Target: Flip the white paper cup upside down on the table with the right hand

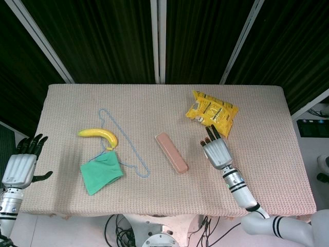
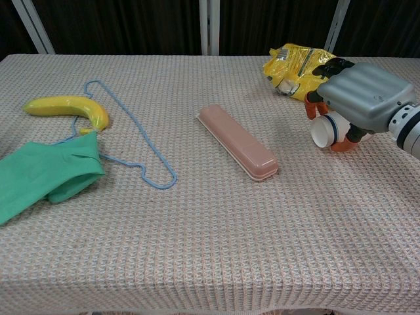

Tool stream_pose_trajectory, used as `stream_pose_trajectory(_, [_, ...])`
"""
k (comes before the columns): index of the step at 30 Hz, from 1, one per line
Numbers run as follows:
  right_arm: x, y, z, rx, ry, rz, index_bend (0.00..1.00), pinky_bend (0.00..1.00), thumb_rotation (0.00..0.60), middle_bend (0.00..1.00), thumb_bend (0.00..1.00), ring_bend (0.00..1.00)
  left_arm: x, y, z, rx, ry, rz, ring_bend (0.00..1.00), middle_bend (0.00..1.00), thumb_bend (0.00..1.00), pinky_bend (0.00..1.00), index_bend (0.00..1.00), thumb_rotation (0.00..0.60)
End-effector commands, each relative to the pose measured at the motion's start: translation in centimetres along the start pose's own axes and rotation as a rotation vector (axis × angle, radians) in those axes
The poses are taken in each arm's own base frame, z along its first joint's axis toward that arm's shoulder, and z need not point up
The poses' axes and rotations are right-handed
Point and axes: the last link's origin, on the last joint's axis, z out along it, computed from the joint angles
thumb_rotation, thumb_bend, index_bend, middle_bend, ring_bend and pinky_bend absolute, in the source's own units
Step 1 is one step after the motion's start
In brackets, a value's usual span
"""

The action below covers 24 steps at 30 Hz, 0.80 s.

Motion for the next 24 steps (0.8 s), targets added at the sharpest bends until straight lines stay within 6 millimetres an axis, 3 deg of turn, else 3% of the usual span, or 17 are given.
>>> stream_pose_trajectory(1, [1.4, 0.3, -0.5, 0.007, 0.058, 0.173, 0.57, 0.00, 0.600, 0.52, 0.12, 0.08, 0.0, 0.0, 0.0, 0.000, -0.001, 0.000, 0.00, 0.00, 0.13, 0.00, 0.02, 0.600])
stream_pose_trajectory(6, [2.5, 1.0, -1.6, 0.015, 0.123, 0.720, 0.57, 0.00, 0.600, 0.52, 0.14, 0.09, -0.1, 0.1, 0.1, 0.000, -0.001, 0.003, 0.00, 0.00, 0.13, 0.00, 0.02, 0.600])
stream_pose_trajectory(10, [1.1, 2.3, -2.6, 0.014, 0.076, 1.131, 0.58, 0.00, 0.600, 0.52, 0.15, 0.09, -0.2, 0.2, 0.1, -0.003, -0.004, 0.006, 0.00, 0.00, 0.13, 0.00, 0.02, 0.600])
stream_pose_trajectory(13, [-0.2, 3.2, -2.9, 0.002, -0.006, 1.307, 0.58, 0.00, 0.600, 0.52, 0.15, 0.09, -0.3, 0.2, 0.1, -0.004, -0.004, 0.009, 0.00, 0.00, 0.13, 0.00, 0.02, 0.600])
stream_pose_trajectory(18, [-1.4, 4.3, -2.9, 0.002, -0.085, 1.439, 0.60, 0.00, 0.600, 0.52, 0.15, 0.09, -0.4, 0.3, 0.2, -0.003, -0.009, 0.013, 0.00, 0.00, 0.13, 0.00, 0.02, 0.600])
stream_pose_trajectory(24, [-2.4, 5.1, -3.0, -0.005, -0.116, 1.471, 0.63, 0.00, 0.600, 0.53, 0.14, 0.09, -0.6, 0.3, 0.3, -0.005, -0.011, 0.018, 0.00, 0.00, 0.13, 0.00, 0.02, 0.600])
